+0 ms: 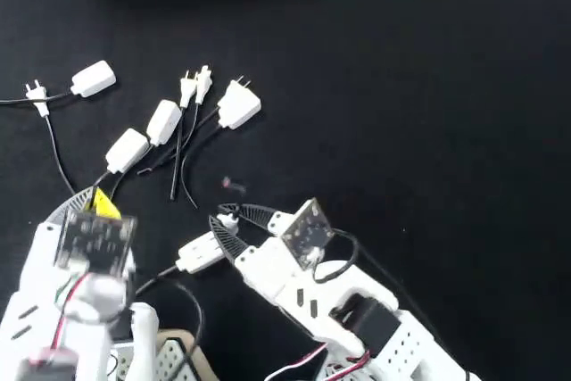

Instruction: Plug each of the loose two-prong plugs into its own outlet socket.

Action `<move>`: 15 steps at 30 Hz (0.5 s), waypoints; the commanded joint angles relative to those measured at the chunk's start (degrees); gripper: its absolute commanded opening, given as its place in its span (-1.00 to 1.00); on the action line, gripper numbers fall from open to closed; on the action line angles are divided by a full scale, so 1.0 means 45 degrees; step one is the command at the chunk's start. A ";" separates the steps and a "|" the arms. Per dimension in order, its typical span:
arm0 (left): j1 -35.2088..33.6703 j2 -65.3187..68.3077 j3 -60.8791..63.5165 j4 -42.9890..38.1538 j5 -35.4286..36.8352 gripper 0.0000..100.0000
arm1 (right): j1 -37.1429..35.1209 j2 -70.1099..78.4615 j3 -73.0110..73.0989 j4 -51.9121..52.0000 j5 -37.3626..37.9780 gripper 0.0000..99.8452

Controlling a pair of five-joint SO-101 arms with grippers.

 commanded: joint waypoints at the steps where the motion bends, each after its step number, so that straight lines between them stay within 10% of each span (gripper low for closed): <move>1: -0.0752 -0.0410 0.1807 -0.1133 0.0254 -0.94 | -0.0156 -0.1455 0.0205 -0.0410 -0.0430 -0.98; 15: -0.4503 -0.0508 0.6222 -0.3614 0.1915 -0.94 | -0.0176 0.2882 0.0342 -0.2774 -0.2090 -0.98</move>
